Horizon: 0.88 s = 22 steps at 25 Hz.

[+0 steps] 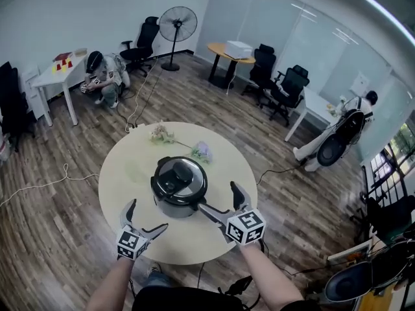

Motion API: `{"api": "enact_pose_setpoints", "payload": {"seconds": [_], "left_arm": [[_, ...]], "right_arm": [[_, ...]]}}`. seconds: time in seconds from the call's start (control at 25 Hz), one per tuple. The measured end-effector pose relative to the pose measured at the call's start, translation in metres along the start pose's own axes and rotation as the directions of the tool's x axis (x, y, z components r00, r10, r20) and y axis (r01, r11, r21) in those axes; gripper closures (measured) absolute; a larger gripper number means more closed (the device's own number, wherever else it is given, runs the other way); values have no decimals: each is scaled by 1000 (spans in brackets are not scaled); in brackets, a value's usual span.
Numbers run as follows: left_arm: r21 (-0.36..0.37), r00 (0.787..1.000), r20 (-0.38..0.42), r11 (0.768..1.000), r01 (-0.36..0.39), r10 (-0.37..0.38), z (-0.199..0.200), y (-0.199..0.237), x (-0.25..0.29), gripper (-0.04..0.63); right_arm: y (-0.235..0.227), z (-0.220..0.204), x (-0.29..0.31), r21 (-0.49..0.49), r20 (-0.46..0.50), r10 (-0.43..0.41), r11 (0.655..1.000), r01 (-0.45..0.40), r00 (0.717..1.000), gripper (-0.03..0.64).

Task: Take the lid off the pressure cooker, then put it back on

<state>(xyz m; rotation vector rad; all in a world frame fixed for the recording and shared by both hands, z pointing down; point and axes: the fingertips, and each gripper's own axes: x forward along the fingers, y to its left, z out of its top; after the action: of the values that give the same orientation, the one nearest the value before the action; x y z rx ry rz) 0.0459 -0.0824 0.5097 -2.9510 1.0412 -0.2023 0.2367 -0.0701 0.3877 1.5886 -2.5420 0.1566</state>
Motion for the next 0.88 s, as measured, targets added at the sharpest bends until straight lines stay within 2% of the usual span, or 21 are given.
{"api": "enact_pose_setpoints", "payload": {"seconds": [0.16,0.28,0.44,0.56,0.64,0.72,0.8,0.88], "left_arm": [[-23,997,-45,998,65,-65,-32,43,24,8],[-54,991,-73,992,112,-116,-58,68,43,8],[-83,977,-112,981,174,-183,-94,83,69,8],[-108,963,-149,971,211,-226,-117,85,88,8],[-123,954,-168,965,230,-249,-129,84,99,8],[-131,948,-178,961,243,-264,-135,84,109,8],[-124,943,-188,959,255,-275,-139,85,120,8],[-113,938,-203,958,263,-281,-144,88,126,8]], "right_arm": [[0,12,69,-28,-63,-10,1000,8,998,21],[-5,5,113,-39,-131,-19,999,13,991,21],[-18,-17,156,-52,-240,-21,999,9,970,21],[-25,-33,179,-70,-330,-5,997,-19,944,21],[-28,-46,192,-88,-398,13,995,-52,917,23],[-33,-62,206,-95,-475,41,991,-98,879,25],[-40,-79,221,-95,-554,60,986,-135,830,29],[-45,-98,233,-87,-636,73,982,-166,768,34]]}}
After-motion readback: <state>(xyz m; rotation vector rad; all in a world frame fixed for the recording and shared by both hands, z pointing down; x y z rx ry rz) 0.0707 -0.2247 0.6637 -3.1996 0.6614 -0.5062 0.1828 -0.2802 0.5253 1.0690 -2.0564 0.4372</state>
